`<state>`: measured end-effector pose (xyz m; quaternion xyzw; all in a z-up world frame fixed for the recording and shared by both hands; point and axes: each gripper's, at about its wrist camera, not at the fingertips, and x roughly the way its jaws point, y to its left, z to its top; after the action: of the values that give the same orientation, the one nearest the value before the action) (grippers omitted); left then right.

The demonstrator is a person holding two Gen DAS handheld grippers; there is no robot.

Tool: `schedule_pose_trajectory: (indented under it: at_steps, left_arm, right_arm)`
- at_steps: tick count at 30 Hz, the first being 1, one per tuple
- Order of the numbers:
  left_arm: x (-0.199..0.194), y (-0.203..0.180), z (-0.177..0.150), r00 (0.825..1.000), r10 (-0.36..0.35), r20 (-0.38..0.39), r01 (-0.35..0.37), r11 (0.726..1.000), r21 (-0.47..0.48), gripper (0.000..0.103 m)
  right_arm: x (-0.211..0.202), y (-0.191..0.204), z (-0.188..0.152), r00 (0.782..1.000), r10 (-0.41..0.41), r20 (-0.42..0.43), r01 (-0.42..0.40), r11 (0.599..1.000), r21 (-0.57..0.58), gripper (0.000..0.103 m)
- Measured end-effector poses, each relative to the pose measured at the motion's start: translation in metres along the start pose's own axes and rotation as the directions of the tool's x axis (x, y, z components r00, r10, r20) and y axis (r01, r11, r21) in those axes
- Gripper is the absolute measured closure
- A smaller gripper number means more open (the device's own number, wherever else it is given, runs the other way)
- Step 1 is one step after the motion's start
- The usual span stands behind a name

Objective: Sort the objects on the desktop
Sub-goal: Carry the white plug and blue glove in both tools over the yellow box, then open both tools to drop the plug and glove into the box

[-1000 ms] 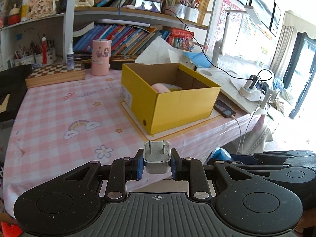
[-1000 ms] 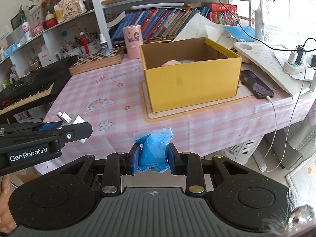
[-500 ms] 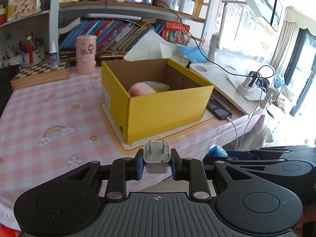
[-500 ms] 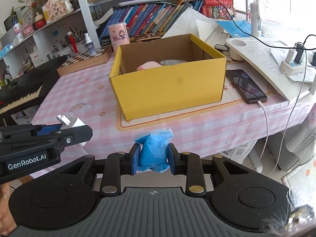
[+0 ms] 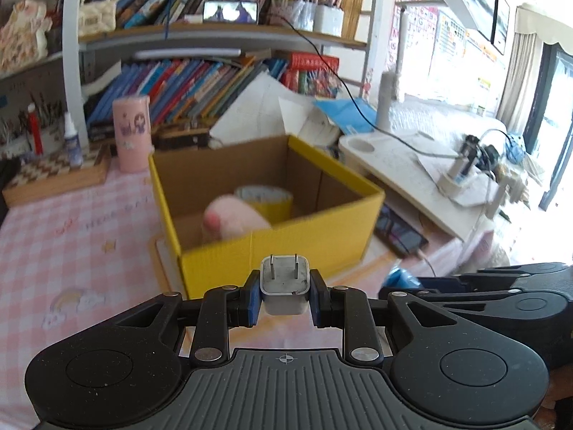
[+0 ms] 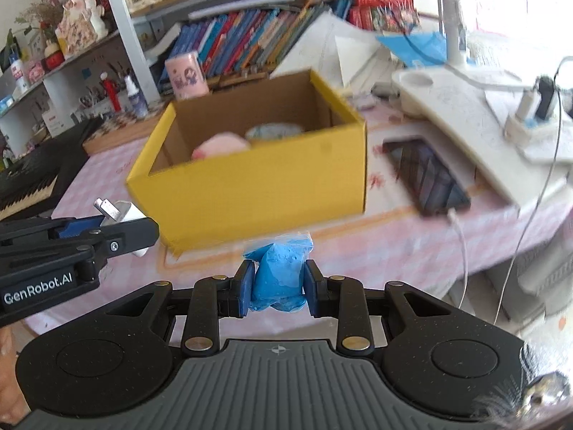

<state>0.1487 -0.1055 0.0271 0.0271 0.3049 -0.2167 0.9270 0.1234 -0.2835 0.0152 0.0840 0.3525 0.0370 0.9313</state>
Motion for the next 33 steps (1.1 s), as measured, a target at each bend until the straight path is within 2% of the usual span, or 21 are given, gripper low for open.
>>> schedule_pose_trajectory:
  at_steps: [6, 9, 12, 17, 20, 24, 28, 33]
  left_arm:
    - [0.029, 0.001, 0.037, 0.995, 0.083, 0.056, -0.084, 0.996, 0.004, 0.078]
    - [0.058, 0.007, 0.05, 0.991, 0.132, 0.024, -0.132, 0.991, -0.009, 0.078]
    - [0.083, 0.009, 0.054, 0.984, 0.179, -0.011, -0.179, 0.984, 0.017, 0.078]
    - [0.112, 0.019, 0.051, 0.972, 0.197, -0.126, -0.199, 0.98, -0.002, 0.078]
    - [0.12, 0.022, 0.047, 0.966, 0.195, -0.169, -0.201, 0.98, -0.014, 0.078]
    - [0.122, 0.024, 0.048, 0.967, 0.182, -0.177, -0.189, 0.982, -0.022, 0.078]
    - [0.123, 0.025, 0.047, 0.969, 0.169, -0.181, -0.178, 0.984, -0.034, 0.078]
    - [0.117, 0.021, 0.046, 0.967, 0.205, -0.152, -0.21, 0.977, -0.018, 0.07]
  right_arm:
    - [0.012, -0.017, 0.047, 0.995, 0.029, 0.098, -0.026, 0.999, -0.041, 0.076]
    - [0.022, -0.018, 0.071, 0.988, 0.056, 0.141, -0.048, 0.997, -0.063, 0.076]
    - [0.038, -0.016, 0.089, 0.984, 0.079, 0.158, -0.061, 0.992, -0.113, 0.076]
    - [0.082, -0.007, 0.105, 0.991, 0.107, 0.077, -0.086, 0.968, -0.238, 0.076]
    - [0.11, -0.002, 0.11, 0.993, 0.118, -0.004, -0.114, 0.944, -0.309, 0.076]
    - [0.134, 0.006, 0.108, 0.988, 0.126, -0.091, -0.151, 0.917, -0.368, 0.076]
    - [0.152, 0.006, 0.109, 0.979, 0.129, -0.157, -0.179, 0.913, -0.366, 0.076]
    - [0.152, 0.003, 0.107, 0.978, 0.136, -0.157, -0.185, 0.916, -0.357, 0.072]
